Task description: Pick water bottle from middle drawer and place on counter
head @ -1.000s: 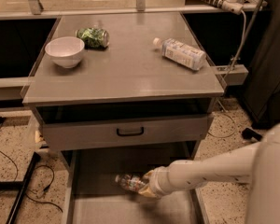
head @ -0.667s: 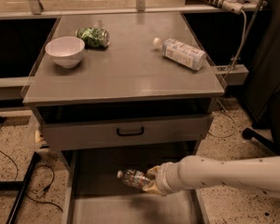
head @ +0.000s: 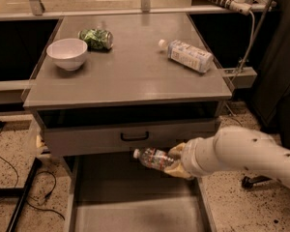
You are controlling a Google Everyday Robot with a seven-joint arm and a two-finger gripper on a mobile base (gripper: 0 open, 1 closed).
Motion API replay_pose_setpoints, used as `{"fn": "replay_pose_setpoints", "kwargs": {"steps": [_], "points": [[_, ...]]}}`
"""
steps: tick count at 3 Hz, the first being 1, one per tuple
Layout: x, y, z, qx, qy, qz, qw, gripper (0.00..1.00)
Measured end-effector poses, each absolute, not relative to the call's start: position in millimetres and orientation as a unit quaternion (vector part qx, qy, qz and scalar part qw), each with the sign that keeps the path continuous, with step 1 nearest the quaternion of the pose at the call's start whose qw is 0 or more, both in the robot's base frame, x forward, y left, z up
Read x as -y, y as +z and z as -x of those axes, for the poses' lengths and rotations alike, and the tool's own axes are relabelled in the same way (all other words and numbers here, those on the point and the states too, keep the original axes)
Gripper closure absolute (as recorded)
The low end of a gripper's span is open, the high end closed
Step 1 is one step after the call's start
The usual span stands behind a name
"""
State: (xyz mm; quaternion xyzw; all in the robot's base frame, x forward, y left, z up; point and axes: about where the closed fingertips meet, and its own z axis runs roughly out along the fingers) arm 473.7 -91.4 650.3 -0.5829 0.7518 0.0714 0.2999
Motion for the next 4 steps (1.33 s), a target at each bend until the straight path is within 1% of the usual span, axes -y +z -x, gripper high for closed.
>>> {"fn": "replay_pose_setpoints", "kwargs": {"steps": [1,3,4], "points": [[99.9,732.6,-487.4,-0.748,0.030,0.594,0.295,1.00],[78.4,865.4,-500.7,-0.723,-0.035,0.619,0.304,1.00],[68.9,922.9,-528.0,-0.697,-0.052,0.625,0.347,1.00]]}}
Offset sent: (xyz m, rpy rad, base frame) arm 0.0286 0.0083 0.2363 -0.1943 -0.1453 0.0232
